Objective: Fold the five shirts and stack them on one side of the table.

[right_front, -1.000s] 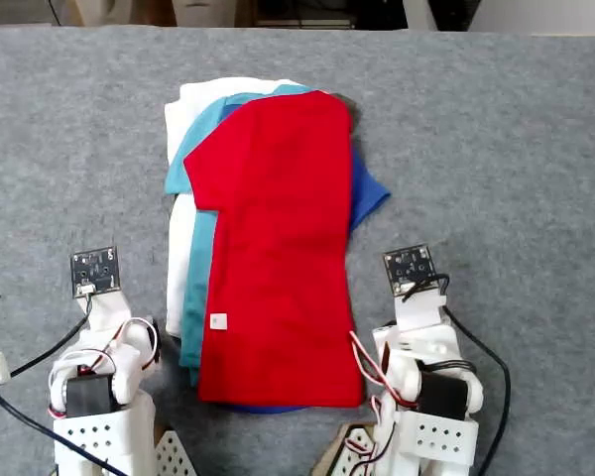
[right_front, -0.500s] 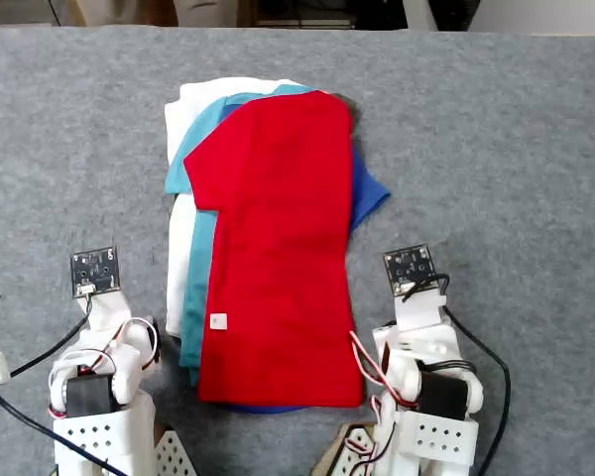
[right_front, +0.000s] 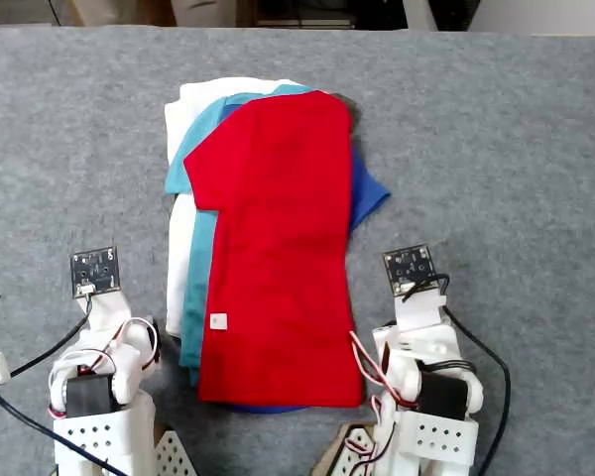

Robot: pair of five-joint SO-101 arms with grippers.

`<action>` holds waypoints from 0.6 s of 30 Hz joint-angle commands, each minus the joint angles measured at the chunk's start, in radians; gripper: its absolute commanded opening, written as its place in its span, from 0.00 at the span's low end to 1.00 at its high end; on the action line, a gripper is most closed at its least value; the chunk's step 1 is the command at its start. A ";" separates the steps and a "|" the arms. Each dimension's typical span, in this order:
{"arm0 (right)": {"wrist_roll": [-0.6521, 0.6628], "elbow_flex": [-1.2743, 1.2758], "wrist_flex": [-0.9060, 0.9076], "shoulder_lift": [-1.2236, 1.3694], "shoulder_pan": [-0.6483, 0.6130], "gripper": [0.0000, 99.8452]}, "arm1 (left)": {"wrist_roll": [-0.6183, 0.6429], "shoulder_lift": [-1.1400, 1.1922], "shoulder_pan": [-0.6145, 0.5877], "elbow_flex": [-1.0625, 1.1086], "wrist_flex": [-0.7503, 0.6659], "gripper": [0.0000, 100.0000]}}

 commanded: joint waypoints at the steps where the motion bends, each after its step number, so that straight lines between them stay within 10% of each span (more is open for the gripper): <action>1: -0.005 0.001 0.003 -0.113 -0.015 0.00 | 0.005 -0.005 -0.009 0.009 -0.006 0.07; 18: -0.005 0.001 0.003 -0.113 -0.015 0.00 | 0.000 -0.004 -0.002 0.009 -0.005 0.08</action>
